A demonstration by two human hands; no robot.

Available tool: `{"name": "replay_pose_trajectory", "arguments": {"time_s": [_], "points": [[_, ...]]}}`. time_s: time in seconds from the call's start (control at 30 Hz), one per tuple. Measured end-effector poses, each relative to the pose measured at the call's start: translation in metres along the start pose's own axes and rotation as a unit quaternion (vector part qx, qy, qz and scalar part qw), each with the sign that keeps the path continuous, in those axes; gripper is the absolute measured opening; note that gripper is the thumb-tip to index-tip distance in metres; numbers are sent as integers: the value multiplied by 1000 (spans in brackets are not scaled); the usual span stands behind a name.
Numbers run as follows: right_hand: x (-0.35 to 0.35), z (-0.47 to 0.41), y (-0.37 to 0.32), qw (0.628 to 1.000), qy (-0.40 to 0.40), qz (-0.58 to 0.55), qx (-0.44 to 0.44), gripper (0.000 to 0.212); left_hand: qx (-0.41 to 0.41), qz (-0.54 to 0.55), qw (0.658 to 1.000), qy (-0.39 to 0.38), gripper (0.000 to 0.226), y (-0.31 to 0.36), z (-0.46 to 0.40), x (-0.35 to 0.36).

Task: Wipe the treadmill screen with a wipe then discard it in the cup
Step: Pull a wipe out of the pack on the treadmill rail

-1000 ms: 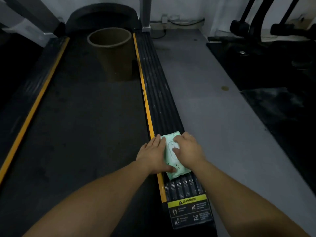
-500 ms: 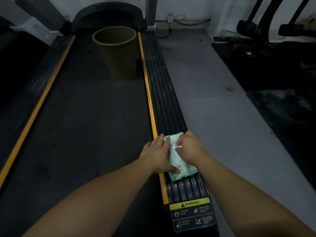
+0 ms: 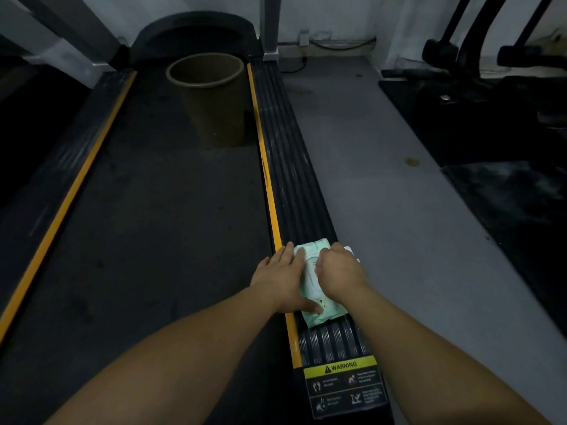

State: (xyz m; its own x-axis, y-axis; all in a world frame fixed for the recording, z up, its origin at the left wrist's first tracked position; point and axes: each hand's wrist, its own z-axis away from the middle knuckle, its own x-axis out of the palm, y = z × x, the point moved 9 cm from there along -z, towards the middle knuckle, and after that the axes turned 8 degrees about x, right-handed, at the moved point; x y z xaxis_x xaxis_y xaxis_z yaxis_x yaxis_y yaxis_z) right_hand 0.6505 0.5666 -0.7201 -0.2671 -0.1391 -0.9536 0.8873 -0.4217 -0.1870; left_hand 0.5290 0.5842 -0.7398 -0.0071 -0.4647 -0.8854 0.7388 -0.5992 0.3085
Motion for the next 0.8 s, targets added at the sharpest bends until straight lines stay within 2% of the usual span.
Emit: {"name": "replay_pose_trajectory", "arguments": {"time_s": [0.1, 0.2, 0.47, 0.67, 0.73, 0.8], "points": [[-6, 5, 0, 998, 40, -44, 4, 23, 0, 9, 1000, 4, 135, 1, 0, 0], [-5, 14, -6, 997, 74, -7, 9, 22, -2, 14, 1000, 8, 134, 0, -1, 1], [-1, 12, -15, 998, 30, 31, 50, 26, -2, 22, 1000, 12, 134, -3, -5, 4], [9, 12, -22, 999, 17, 43, 2, 29, -4, 20, 1000, 7, 135, -4, -7, 5], [13, 15, -17, 999, 33, 11, -25, 30, -5, 22, 1000, 6, 135, -4, -8, 7], [9, 17, -11, 994, 77, -63, -51, 15, -8, 20, 1000, 1, 136, -3, -9, 8]]}}
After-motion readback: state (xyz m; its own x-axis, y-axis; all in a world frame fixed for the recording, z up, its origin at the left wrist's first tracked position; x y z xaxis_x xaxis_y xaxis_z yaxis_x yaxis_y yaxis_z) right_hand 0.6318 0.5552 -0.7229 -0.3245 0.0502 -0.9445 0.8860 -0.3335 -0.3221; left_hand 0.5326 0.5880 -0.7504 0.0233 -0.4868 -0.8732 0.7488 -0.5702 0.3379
